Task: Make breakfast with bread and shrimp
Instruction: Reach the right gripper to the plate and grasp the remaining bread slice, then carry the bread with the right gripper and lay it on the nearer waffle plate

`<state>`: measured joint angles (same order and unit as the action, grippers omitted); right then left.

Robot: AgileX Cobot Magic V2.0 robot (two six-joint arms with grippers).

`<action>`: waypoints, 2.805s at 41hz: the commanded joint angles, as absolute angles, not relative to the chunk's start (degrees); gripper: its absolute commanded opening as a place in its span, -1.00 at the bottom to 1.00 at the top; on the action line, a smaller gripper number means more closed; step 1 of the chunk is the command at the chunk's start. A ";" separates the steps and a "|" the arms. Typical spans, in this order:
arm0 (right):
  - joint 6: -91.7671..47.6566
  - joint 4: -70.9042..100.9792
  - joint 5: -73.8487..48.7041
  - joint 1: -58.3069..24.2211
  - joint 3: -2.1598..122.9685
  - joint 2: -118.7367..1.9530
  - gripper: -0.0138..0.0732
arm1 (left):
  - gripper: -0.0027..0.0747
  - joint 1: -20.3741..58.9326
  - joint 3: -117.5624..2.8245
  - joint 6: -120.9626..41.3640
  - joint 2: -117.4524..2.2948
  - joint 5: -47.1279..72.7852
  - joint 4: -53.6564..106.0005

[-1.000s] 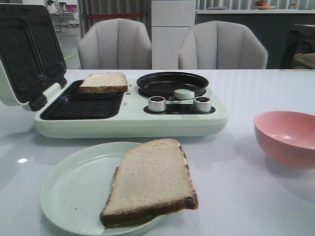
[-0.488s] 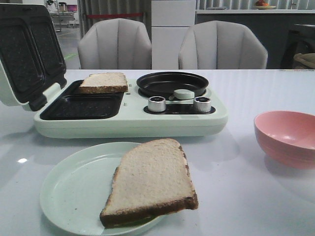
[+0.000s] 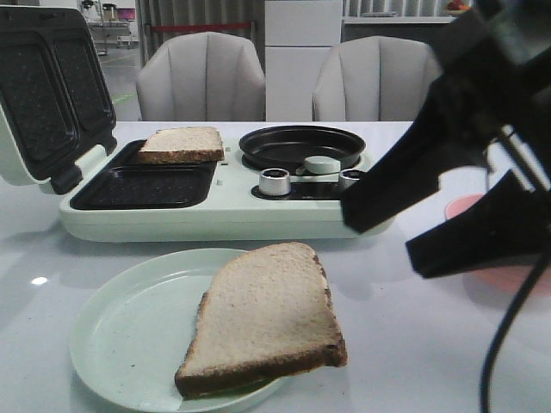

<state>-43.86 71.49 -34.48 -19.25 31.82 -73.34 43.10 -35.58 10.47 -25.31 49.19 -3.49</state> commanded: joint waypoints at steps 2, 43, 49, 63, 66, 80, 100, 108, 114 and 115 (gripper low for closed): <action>-50.06 80.20 -31.40 -21.42 33.72 -78.93 0.53 | 0.06 43.54 -37.07 10.45 -25.55 44.98 -3.29; -66.15 94.40 -34.96 -21.29 40.35 -94.92 -0.49 | 0.06 43.54 -37.07 10.45 -25.55 45.34 -3.29; -66.15 94.03 -33.68 -21.29 40.35 -90.52 -0.63 | 0.06 43.54 -37.07 10.45 -25.55 45.34 -3.29; -66.15 94.48 -32.72 -21.29 40.76 -83.73 -0.67 | 0.06 43.54 -37.07 10.45 -25.55 45.34 -3.29; -66.15 95.71 -35.30 -21.36 42.62 -83.67 -0.67 | 0.06 43.54 -37.07 10.45 -25.55 45.34 -3.29; -66.15 97.47 -31.15 -25.50 61.00 -88.75 -0.67 | 0.06 43.54 -37.07 10.45 -25.55 45.34 -3.15; -65.94 102.37 -32.70 -28.06 87.00 -115.45 -0.63 | 0.06 43.54 -37.07 10.45 -25.55 45.34 -3.15; -65.94 101.95 -32.81 -28.28 88.28 -118.03 0.38 | 0.06 43.54 -37.07 10.45 -25.55 45.34 -3.15; -65.94 99.73 -30.70 -27.92 88.28 -117.57 0.68 | 0.06 43.54 -37.07 10.45 -25.55 45.34 -3.15; -65.82 98.70 -30.07 -27.92 88.28 -117.23 0.67 | 0.06 43.54 -37.07 10.45 -25.55 45.34 -3.15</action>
